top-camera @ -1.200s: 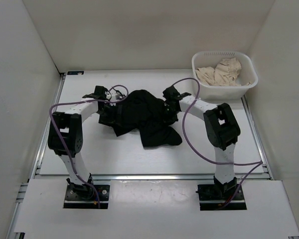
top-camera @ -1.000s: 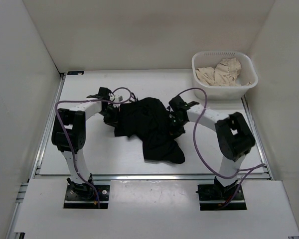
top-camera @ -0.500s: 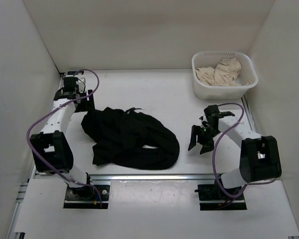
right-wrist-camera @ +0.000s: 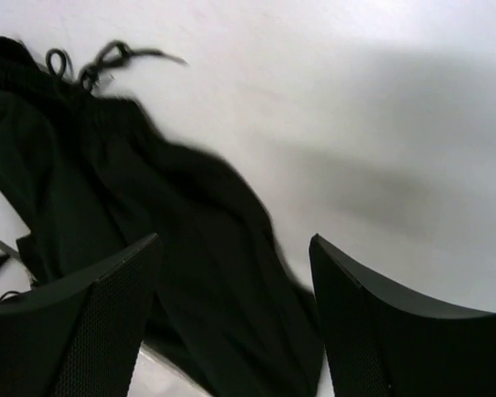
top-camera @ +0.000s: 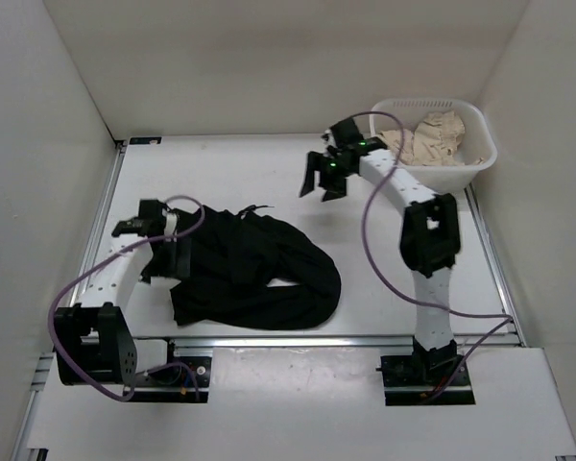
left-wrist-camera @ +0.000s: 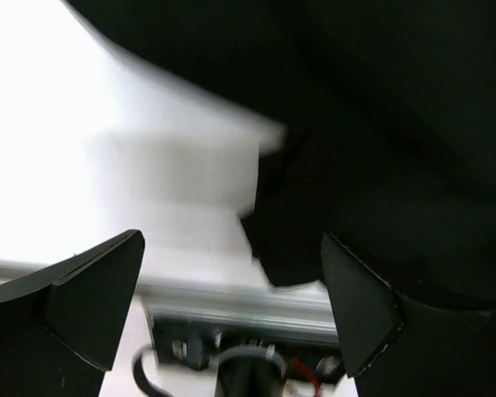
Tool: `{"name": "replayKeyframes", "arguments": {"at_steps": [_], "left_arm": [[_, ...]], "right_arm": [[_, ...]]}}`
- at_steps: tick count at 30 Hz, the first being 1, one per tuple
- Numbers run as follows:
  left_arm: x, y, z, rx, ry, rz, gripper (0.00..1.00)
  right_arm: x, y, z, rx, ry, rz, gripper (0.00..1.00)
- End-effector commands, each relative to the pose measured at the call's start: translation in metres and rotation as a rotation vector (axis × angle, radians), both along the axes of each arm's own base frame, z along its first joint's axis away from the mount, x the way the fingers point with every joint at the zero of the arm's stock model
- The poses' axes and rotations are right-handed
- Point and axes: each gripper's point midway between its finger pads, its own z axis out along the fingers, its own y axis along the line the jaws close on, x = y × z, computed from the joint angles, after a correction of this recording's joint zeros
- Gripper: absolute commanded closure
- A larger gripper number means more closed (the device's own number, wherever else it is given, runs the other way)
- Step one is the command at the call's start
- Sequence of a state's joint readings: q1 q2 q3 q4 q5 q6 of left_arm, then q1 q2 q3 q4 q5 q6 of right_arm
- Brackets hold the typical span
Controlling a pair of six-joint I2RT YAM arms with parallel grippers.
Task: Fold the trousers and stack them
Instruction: Flatten the trousers out
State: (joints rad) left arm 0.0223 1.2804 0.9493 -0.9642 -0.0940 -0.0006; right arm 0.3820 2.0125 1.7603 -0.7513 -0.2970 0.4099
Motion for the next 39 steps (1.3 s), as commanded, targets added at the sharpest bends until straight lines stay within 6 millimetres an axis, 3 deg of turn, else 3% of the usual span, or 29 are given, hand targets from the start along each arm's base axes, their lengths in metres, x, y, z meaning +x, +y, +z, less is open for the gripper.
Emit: {"name": "replayKeyframes", "arguments": {"at_steps": [1, 2, 4, 5, 7, 10, 11, 12, 13, 14, 15, 16, 17, 18, 19, 20, 21, 22, 23, 24, 25, 26, 30, 31, 33, 34, 37, 38, 39], "left_arm": [[-0.060, 0.005, -0.030, 0.072, 0.181, -0.019, 0.01], [-0.064, 0.003, -0.036, 0.095, 0.182, -0.051, 0.00], [-0.077, 0.000, -0.049, 0.122, 0.223, -0.092, 0.00], [-0.081, -0.004, -0.053, 0.115, 0.246, -0.113, 0.00], [-0.086, -0.012, -0.068, 0.111, 0.282, -0.161, 0.00], [-0.081, -0.015, -0.089, 0.137, 0.287, -0.193, 0.00], [-0.076, -0.014, -0.093, 0.147, 0.281, -0.191, 0.00], [-0.074, -0.014, -0.099, 0.148, 0.292, -0.192, 0.06], [-0.076, -0.014, -0.102, 0.150, 0.310, -0.193, 0.32], [-0.076, -0.014, -0.104, 0.150, 0.316, -0.193, 0.55], [-0.073, -0.012, -0.104, 0.163, 0.317, -0.191, 0.80], [-0.068, -0.003, -0.101, 0.199, 0.306, -0.164, 0.86], [-0.058, 0.003, -0.096, 0.217, 0.275, -0.140, 0.86], [-0.051, 0.010, -0.091, 0.234, 0.251, -0.107, 0.86], [-0.044, 0.028, -0.080, 0.254, 0.211, -0.024, 0.86], [-0.028, 0.037, -0.067, 0.257, 0.155, 0.027, 0.86], [-0.020, 0.046, -0.059, 0.253, 0.124, 0.076, 0.86], [-0.014, 0.058, -0.050, 0.260, 0.093, 0.126, 0.86], [-0.008, 0.080, -0.038, 0.268, 0.061, 0.217, 0.86], [-0.006, 0.089, -0.032, 0.268, 0.047, 0.256, 0.86], [-0.005, 0.099, -0.028, 0.269, 0.035, 0.295, 0.86], [-0.006, 0.115, -0.023, 0.270, 0.029, 0.361, 0.86], [-0.007, 0.147, -0.016, 0.282, 0.020, 0.475, 0.86], [-0.006, 0.152, -0.012, 0.285, 0.008, 0.493, 0.86], [-0.005, 0.165, -0.008, 0.287, 0.003, 0.533, 0.86], [-0.006, 0.166, -0.011, 0.293, 0.019, 0.534, 0.86], [-0.009, 0.172, -0.009, 0.314, 0.035, 0.550, 0.86], [-0.011, 0.171, -0.010, 0.312, 0.044, 0.548, 0.86], [-0.014, 0.170, -0.010, 0.310, 0.056, 0.546, 0.86]], "right_arm": [[0.022, 0.087, 0.008, 0.089, -0.054, 0.132, 0.23], [0.026, 0.100, -0.027, 0.086, 0.008, 0.140, 0.22], [0.022, 0.123, -0.044, 0.082, 0.030, 0.169, 0.19], [0.017, 0.129, -0.065, 0.068, 0.057, 0.180, 0.19], [0.001, 0.146, -0.080, 0.083, 0.082, 0.227, 0.18], [-0.027, 0.150, -0.101, 0.050, 0.122, 0.304, 0.19], [-0.027, 0.143, -0.105, 0.011, 0.114, 0.298, 0.20], [-0.036, 0.139, -0.117, -0.022, 0.132, 0.307, 0.34], [-0.038, 0.136, -0.117, -0.032, 0.132, 0.303, 0.49], [-0.040, 0.132, -0.117, -0.049, 0.146, 0.280, 0.71], [-0.032, 0.117, -0.123, -0.079, 0.167, 0.221, 0.90], [-0.023, 0.108, -0.111, -0.075, 0.169, 0.141, 1.00], [-0.019, 0.096, -0.105, -0.066, 0.190, 0.080, 1.00], [-0.010, 0.066, -0.115, -0.064, 0.215, -0.018, 1.00], [-0.001, 0.055, -0.079, -0.010, 0.173, -0.120, 1.00], [0.019, 0.018, -0.073, -0.050, 0.114, -0.254, 1.00], [0.007, -0.013, -0.081, -0.125, 0.139, -0.349, 1.00], [0.009, -0.035, -0.046, -0.127, 0.078, -0.456, 1.00], [-0.003, -0.065, -0.051, -0.189, 0.085, -0.529, 1.00], [-0.009, -0.077, -0.021, -0.191, 0.011, -0.560, 1.00], [-0.010, -0.100, -0.014, -0.241, -0.039, -0.646, 1.00], [-0.019, -0.109, -0.008, -0.261, -0.054, -0.672, 1.00], [-0.060, -0.156, 0.013, -0.357, -0.089, -0.815, 1.00], [-0.070, -0.165, 0.006, -0.375, -0.072, -0.839, 1.00], [-0.079, -0.182, 0.010, -0.349, -0.081, -0.903, 1.00], [-0.088, -0.189, -0.001, -0.357, -0.055, -0.914, 1.00], [-0.107, -0.192, -0.013, -0.366, 0.010, -0.925, 0.98], [-0.116, -0.198, -0.020, -0.385, 0.035, -0.932, 0.94], [-0.124, -0.197, -0.025, -0.385, 0.059, -0.921, 0.77]]}}
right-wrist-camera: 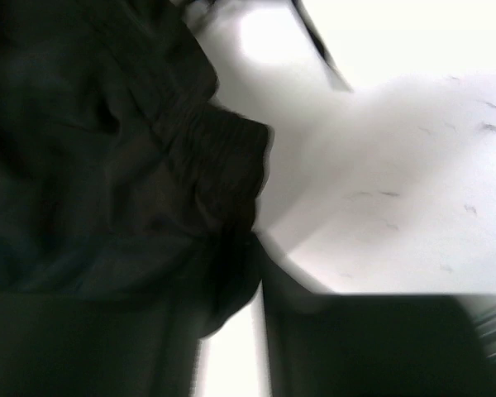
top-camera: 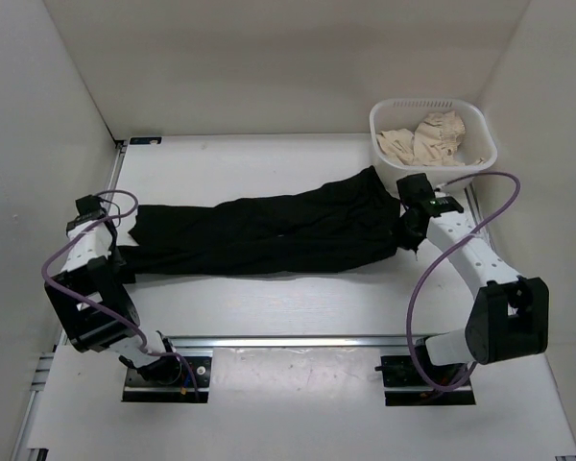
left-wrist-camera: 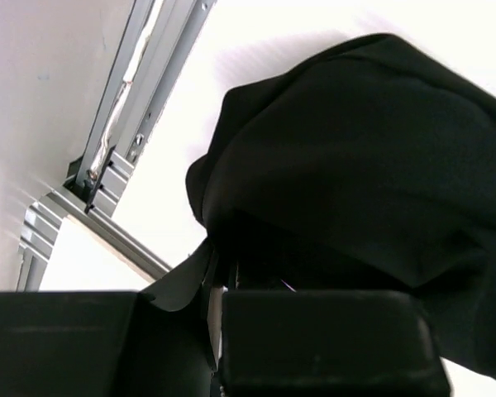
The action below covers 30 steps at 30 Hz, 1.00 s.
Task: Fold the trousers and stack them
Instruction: Flatten the trousers out
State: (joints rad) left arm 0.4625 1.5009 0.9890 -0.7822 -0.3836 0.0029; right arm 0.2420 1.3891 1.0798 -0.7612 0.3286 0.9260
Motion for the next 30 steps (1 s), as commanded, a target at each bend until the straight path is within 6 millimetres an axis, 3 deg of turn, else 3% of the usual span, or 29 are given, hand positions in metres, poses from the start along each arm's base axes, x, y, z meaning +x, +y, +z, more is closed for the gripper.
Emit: {"name": "replayKeyframes", "arguments": {"at_steps": [1, 2, 3, 5, 7, 9, 11, 13, 14, 17, 20, 23, 26, 28, 30], "left_arm": [[-0.009, 0.003, 0.009, 0.025, 0.030, 0.018, 0.83], [-0.012, 0.002, 0.009, 0.019, 0.041, 0.018, 0.74], [-0.016, 0.000, 0.005, 0.012, 0.055, 0.018, 0.49], [-0.020, 0.005, 0.005, 0.012, 0.055, 0.042, 0.23], [-0.011, 0.019, 0.022, 0.003, -0.025, 0.083, 0.10], [-0.008, 0.029, 0.035, -0.045, -0.097, 0.126, 0.04], [-0.002, 0.037, 0.051, -0.071, -0.157, 0.145, 0.04], [-0.016, 0.027, 0.034, -0.154, -0.104, 0.165, 0.04], [-0.023, 0.024, 0.027, -0.175, -0.090, 0.175, 0.04], [-0.037, 0.013, -0.002, -0.233, -0.028, 0.190, 0.04], [-0.027, 0.018, -0.011, -0.242, -0.065, 0.190, 0.04], [-0.017, 0.012, -0.024, -0.310, -0.081, 0.174, 0.04], [-0.022, 0.005, -0.041, -0.342, -0.054, 0.178, 0.07], [-0.029, -0.004, -0.055, -0.371, -0.031, 0.181, 0.10], [-0.033, -0.014, -0.068, -0.411, 0.000, 0.175, 0.24]], "right_arm": [[-0.031, -0.014, -0.020, -0.021, 0.097, -0.054, 0.61], [-0.045, -0.020, -0.033, -0.020, 0.139, -0.069, 0.49], [-0.052, -0.023, -0.034, -0.005, 0.137, -0.079, 0.38], [-0.062, -0.029, -0.036, 0.025, 0.121, -0.098, 0.37], [-0.063, -0.034, -0.033, 0.033, 0.087, -0.118, 0.35], [-0.065, -0.037, -0.028, 0.039, 0.058, -0.126, 0.35], [-0.067, -0.034, -0.035, 0.058, 0.051, -0.131, 0.37], [-0.060, -0.027, -0.044, 0.100, 0.034, -0.135, 0.37], [-0.046, -0.020, -0.044, 0.139, -0.012, -0.118, 0.37], [-0.026, -0.020, -0.059, 0.136, -0.020, -0.117, 0.37], [-0.003, -0.011, -0.069, 0.193, 0.012, -0.086, 0.37], [0.001, -0.009, -0.088, 0.205, 0.090, -0.076, 0.37], [0.002, -0.001, -0.104, 0.247, 0.132, -0.060, 0.37], [0.000, 0.001, -0.114, 0.257, 0.161, -0.068, 0.41], [-0.004, 0.003, -0.117, 0.267, 0.183, -0.079, 0.64]]}}
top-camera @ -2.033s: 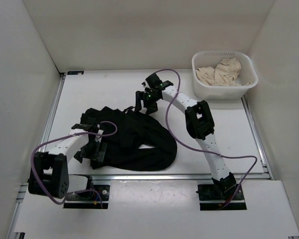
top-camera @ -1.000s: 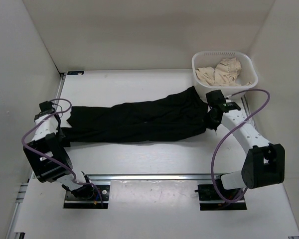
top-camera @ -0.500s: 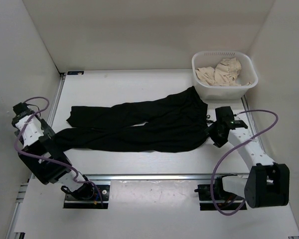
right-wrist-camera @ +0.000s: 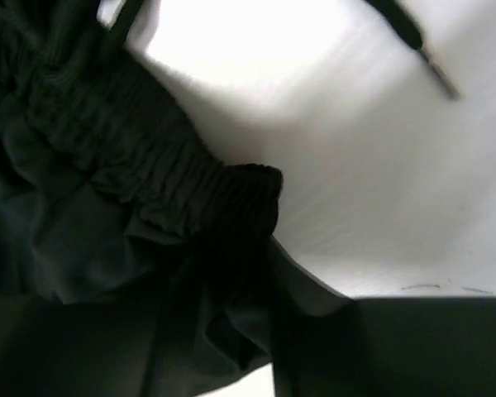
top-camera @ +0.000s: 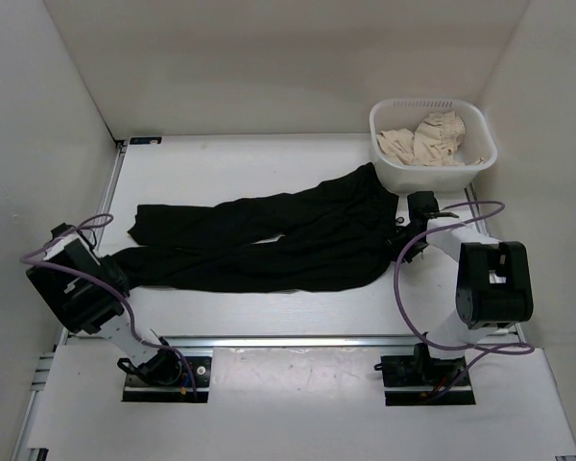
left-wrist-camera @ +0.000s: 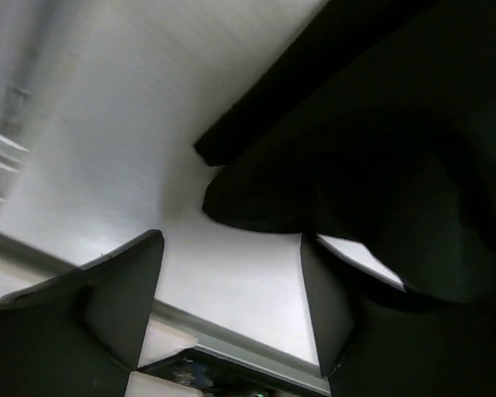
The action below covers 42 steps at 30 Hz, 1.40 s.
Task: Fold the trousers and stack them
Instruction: Flatten the trousers out
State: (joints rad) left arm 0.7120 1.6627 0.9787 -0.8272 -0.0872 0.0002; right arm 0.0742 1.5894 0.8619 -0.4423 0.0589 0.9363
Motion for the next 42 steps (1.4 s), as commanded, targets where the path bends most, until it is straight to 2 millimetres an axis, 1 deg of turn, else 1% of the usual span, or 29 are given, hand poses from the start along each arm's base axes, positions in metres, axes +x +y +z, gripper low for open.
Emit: {"name": "replayKeyframes", "arguments": {"at_steps": [1, 2, 3, 4, 5, 7, 8, 9, 10, 11, 13, 14, 16, 17, 18, 20, 21, 23, 26, 27, 29, 30, 32, 34, 35, 37, 40, 41, 42], "left_arm": [[0.005, -0.010, -0.016, -0.056, -0.028, -0.008, 0.34], [0.004, -0.011, -0.019, -0.064, -0.019, -0.007, 0.48], [0.006, -0.009, -0.019, -0.064, -0.019, -0.007, 0.83], [0.014, -0.003, -0.014, -0.046, -0.040, -0.008, 0.86], [0.019, 0.001, -0.010, -0.035, -0.052, -0.008, 0.86], [0.030, 0.026, 0.010, 0.057, -0.084, 0.006, 0.86], [0.034, 0.035, 0.020, 0.099, -0.097, 0.009, 0.86], [0.037, 0.042, 0.036, 0.143, -0.116, 0.014, 0.86], [0.045, 0.058, 0.056, 0.213, -0.143, 0.023, 0.86], [0.047, 0.063, 0.068, 0.243, -0.154, 0.028, 0.86], [0.053, 0.084, 0.099, 0.322, -0.202, 0.060, 0.86], [0.050, 0.089, 0.108, 0.334, -0.211, 0.076, 0.86], [0.053, 0.092, 0.120, 0.344, -0.222, 0.077, 0.86], [0.048, 0.085, 0.117, 0.311, -0.203, 0.072, 0.86], [0.049, 0.082, 0.119, 0.299, -0.205, 0.068, 0.86], [0.055, 0.069, 0.114, 0.264, -0.208, 0.032, 0.86], [0.052, 0.056, 0.108, 0.218, -0.187, 0.014, 0.86], [0.053, 0.014, 0.088, 0.074, -0.153, -0.061, 0.59], [0.040, -0.039, 0.061, -0.077, -0.064, -0.155, 0.40], [0.029, -0.052, 0.048, -0.099, -0.035, -0.171, 0.34], [0.030, -0.064, 0.038, -0.098, -0.036, -0.217, 0.28], [0.024, -0.071, 0.031, -0.106, -0.024, -0.229, 0.24], [0.023, -0.066, 0.020, -0.058, -0.015, -0.241, 0.21], [0.027, -0.048, 0.009, 0.049, -0.024, -0.233, 0.21], [0.034, -0.042, -0.005, 0.068, -0.030, -0.231, 0.19], [0.037, -0.042, -0.013, 0.054, -0.031, -0.233, 0.28], [0.054, -0.038, -0.005, 0.063, -0.084, -0.235, 0.63], [0.058, -0.034, 0.001, 0.086, -0.100, -0.233, 0.86], [0.066, -0.027, 0.013, 0.122, -0.129, -0.230, 0.86]], "right_arm": [[-0.009, 0.006, -0.017, 0.033, 0.060, -0.003, 0.73], [-0.006, 0.006, -0.012, 0.034, 0.050, -0.002, 0.82], [-0.003, 0.006, -0.004, 0.035, 0.030, -0.002, 0.93], [-0.003, 0.002, 0.001, 0.026, 0.033, -0.014, 0.98], [0.009, 0.000, 0.017, 0.008, -0.009, -0.004, 1.00], [0.011, -0.010, 0.043, -0.035, -0.026, 0.030, 1.00], [0.029, -0.019, 0.073, -0.075, -0.088, 0.023, 1.00], [0.031, -0.026, 0.092, -0.101, -0.115, 0.040, 1.00], [0.024, -0.036, 0.106, -0.109, -0.097, 0.028, 1.00], [0.031, -0.044, 0.136, -0.118, -0.165, 0.016, 1.00], [0.020, -0.065, 0.157, -0.120, -0.168, -0.011, 1.00], [0.017, -0.070, 0.175, -0.120, -0.211, -0.018, 1.00], [0.006, -0.084, 0.183, -0.133, -0.221, -0.030, 1.00], [0.000, -0.080, 0.187, -0.123, -0.238, -0.025, 1.00], [-0.008, -0.078, 0.177, -0.099, -0.215, -0.014, 1.00], [-0.013, -0.072, 0.171, -0.075, -0.213, -0.002, 1.00], [-0.018, -0.069, 0.162, -0.060, -0.201, 0.004, 1.00], [-0.020, -0.065, 0.154, -0.033, -0.186, 0.003, 1.00], [-0.023, -0.062, 0.145, -0.021, -0.169, 0.007, 1.00], [-0.024, -0.066, 0.144, -0.040, -0.166, -0.002, 1.00], [-0.024, -0.068, 0.144, -0.053, -0.164, 0.004, 1.00], [-0.027, -0.070, 0.145, -0.069, -0.162, 0.007, 1.00], [-0.029, -0.070, 0.141, -0.068, -0.151, 0.007, 1.00], [-0.031, -0.070, 0.138, -0.070, -0.143, 0.016, 1.00], [-0.031, -0.071, 0.138, -0.078, -0.141, 0.012, 1.00], [-0.034, -0.074, 0.134, -0.077, -0.130, 0.001, 1.00], [-0.037, -0.081, 0.131, -0.081, -0.120, -0.015, 1.00], [-0.038, -0.084, 0.133, -0.089, -0.129, -0.015, 1.00], [-0.041, -0.087, 0.132, -0.091, -0.118, -0.019, 1.00]]}}
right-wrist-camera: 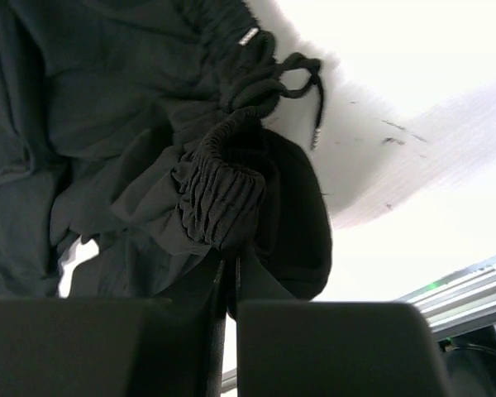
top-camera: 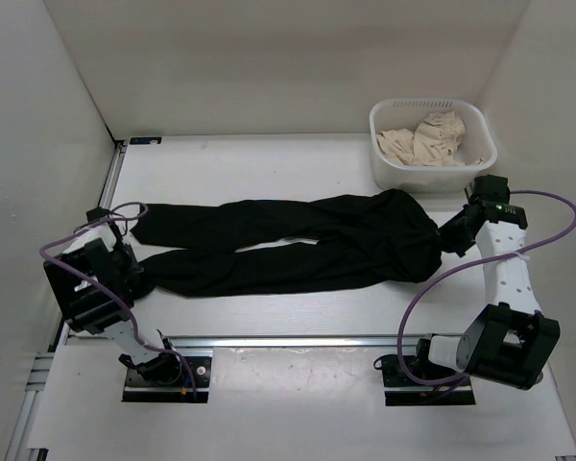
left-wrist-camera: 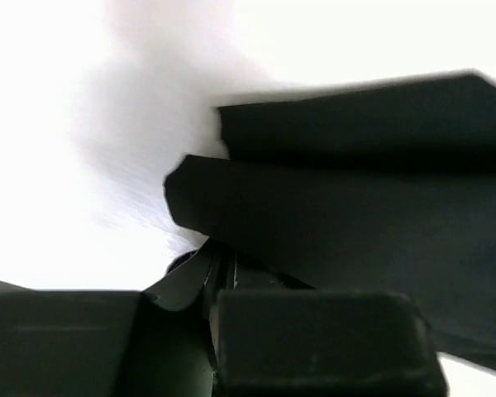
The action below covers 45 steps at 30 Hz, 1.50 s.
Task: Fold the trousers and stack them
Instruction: Flatten the trousers out
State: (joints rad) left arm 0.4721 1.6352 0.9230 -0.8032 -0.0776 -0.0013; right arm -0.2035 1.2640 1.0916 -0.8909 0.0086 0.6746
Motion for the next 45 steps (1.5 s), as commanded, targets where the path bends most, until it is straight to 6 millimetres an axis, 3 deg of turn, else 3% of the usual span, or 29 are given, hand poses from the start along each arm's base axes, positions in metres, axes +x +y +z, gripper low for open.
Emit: {"name": "replayKeyframes", "arguments": {"at_steps": [1, 3, 6, 9, 10, 14, 15, 17, 18, 22, 25, 29, 32, 34, 37, 40, 45], "left_arm": [[0.042, 0.034, 0.029, 0.146, -0.165, 0.014, 0.86], [0.051, 0.056, 0.066, 0.267, -0.239, 0.046, 0.86], [0.049, 0.076, 0.108, 0.354, -0.266, 0.093, 0.86], [0.048, 0.090, 0.136, 0.420, -0.277, 0.125, 0.86], [0.049, 0.093, 0.136, 0.428, -0.271, 0.128, 0.86], [0.058, 0.096, 0.115, 0.396, -0.191, 0.111, 0.83], [0.061, 0.094, 0.094, 0.363, -0.128, 0.092, 0.79], [0.060, 0.093, 0.084, 0.322, -0.045, 0.080, 0.60], [0.057, 0.092, 0.067, 0.283, 0.030, 0.069, 0.36], [0.052, 0.083, 0.066, 0.160, 0.023, 0.090, 0.18], [0.044, 0.083, 0.074, 0.121, -0.028, 0.127, 0.14], [0.031, 0.063, 0.056, -0.005, -0.043, 0.149, 0.16], [0.026, 0.063, 0.043, -0.036, -0.059, 0.176, 0.17], [0.030, 0.068, 0.035, -0.033, -0.096, 0.186, 0.16], [0.037, 0.070, 0.029, -0.027, -0.165, 0.187, 0.04], [0.045, 0.073, 0.030, -0.008, -0.217, 0.182, 0.01], [0.050, 0.082, 0.035, 0.041, -0.251, 0.182, 0.01]], "right_arm": [[-0.013, -0.018, 0.002, -0.030, 0.009, -0.024, 1.00], [-0.023, -0.028, 0.008, -0.044, 0.016, -0.035, 1.00], [-0.022, -0.033, 0.023, -0.078, 0.006, -0.023, 1.00], [-0.014, -0.030, 0.029, -0.053, -0.013, -0.009, 1.00], [-0.013, -0.028, 0.027, -0.039, -0.005, -0.003, 1.00], [-0.003, -0.019, 0.021, 0.023, -0.007, 0.015, 1.00], [0.002, -0.019, 0.020, 0.032, -0.016, 0.020, 1.00], [0.005, -0.016, 0.018, 0.052, -0.016, 0.029, 1.00], [0.006, -0.016, 0.015, 0.056, -0.005, 0.029, 1.00], [0.003, -0.017, 0.014, 0.049, 0.006, 0.036, 1.00], [-0.001, -0.020, 0.015, 0.027, 0.012, 0.035, 1.00], [-0.006, -0.021, 0.007, 0.022, 0.037, 0.029, 1.00], [-0.005, -0.021, 0.005, 0.022, 0.037, 0.029, 1.00], [-0.006, -0.031, 0.010, -0.019, 0.038, 0.015, 1.00], [-0.009, -0.050, 0.018, -0.087, 0.047, -0.019, 1.00], [-0.004, -0.045, 0.018, -0.060, 0.032, 0.005, 1.00], [-0.013, -0.042, 0.002, -0.046, 0.073, 0.006, 1.00]]}}
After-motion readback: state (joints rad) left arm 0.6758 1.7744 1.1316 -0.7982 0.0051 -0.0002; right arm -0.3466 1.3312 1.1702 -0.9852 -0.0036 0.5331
